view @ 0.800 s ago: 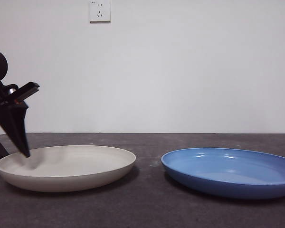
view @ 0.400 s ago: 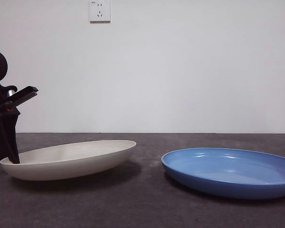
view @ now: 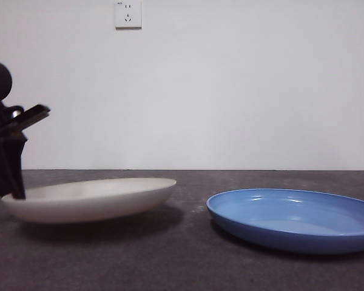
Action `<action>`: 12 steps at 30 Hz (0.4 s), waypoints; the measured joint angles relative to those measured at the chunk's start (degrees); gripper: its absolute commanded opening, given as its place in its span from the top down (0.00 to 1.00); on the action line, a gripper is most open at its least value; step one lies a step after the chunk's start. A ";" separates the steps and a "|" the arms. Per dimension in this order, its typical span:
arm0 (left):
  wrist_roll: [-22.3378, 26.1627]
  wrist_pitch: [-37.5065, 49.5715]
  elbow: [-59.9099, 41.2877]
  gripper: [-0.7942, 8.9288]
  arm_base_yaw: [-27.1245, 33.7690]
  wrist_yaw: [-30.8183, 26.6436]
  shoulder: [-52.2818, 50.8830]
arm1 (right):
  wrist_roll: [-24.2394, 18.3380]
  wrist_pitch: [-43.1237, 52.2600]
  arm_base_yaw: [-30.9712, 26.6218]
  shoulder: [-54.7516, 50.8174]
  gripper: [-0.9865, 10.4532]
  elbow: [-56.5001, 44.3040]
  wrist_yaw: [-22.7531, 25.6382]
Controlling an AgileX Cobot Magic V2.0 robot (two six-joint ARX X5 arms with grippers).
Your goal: Pick up the white plate, put it on the blue plate, put it on desk
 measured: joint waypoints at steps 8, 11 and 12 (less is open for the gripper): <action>-1.25 -9.53 9.90 0.91 -5.01 -0.09 -2.21 | -0.02 -4.61 0.00 0.00 0.39 2.45 0.02; -2.14 -11.37 13.33 0.91 -8.07 -0.63 -2.23 | -0.02 -7.04 0.00 -0.04 0.39 3.67 0.04; -2.56 -11.58 14.01 0.91 -9.11 -0.70 -2.23 | -0.02 -7.80 0.00 -0.04 0.39 4.04 0.07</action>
